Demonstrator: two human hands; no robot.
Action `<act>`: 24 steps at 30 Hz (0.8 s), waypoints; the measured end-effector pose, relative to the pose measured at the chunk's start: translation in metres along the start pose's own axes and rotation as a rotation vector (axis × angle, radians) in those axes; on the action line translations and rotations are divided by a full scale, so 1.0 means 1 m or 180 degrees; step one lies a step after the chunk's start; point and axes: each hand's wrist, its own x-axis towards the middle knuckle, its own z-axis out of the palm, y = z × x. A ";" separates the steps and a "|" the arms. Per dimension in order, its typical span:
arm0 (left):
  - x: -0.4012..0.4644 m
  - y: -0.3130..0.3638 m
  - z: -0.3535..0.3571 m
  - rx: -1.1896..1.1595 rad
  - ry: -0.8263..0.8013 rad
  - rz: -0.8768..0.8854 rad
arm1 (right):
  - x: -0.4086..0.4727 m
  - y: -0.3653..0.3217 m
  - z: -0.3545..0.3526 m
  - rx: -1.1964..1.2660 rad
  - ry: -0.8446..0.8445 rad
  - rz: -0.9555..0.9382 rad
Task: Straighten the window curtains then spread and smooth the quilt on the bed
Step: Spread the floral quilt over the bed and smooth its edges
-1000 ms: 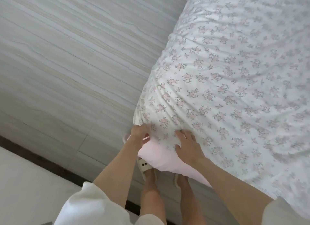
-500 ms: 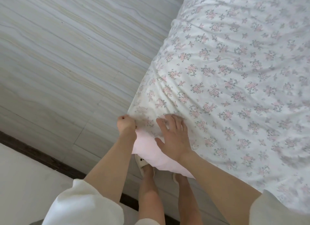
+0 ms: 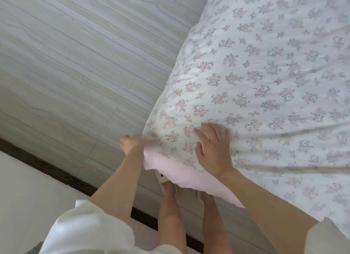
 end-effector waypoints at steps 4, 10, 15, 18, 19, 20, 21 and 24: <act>-0.038 -0.009 0.025 0.1626 -0.0232 0.2764 | -0.022 0.020 0.010 -0.0518 -0.1103 0.0388; -0.068 -0.043 0.041 0.3400 -0.1160 0.3612 | -0.059 0.023 0.010 0.0078 -0.1674 0.0068; -0.093 -0.025 0.035 0.3556 -0.0357 0.3363 | -0.058 0.060 -0.030 0.0299 -0.0309 0.0299; -0.121 -0.002 0.061 0.3284 -0.0127 0.3810 | -0.051 0.106 -0.044 0.0199 0.0493 0.0530; -0.130 0.004 0.074 0.3268 -0.0161 0.4038 | -0.048 0.122 -0.047 0.0042 0.0486 0.0704; -0.138 0.008 0.089 0.3283 -0.0237 0.4263 | -0.044 0.139 -0.051 -0.0116 0.0355 0.0912; -0.149 0.011 0.107 0.3365 -0.0385 0.4419 | -0.042 0.158 -0.053 -0.0232 0.0145 0.1117; -0.181 0.002 0.152 0.3878 -0.1014 0.4338 | -0.055 0.205 -0.053 -0.0287 -0.0522 0.1322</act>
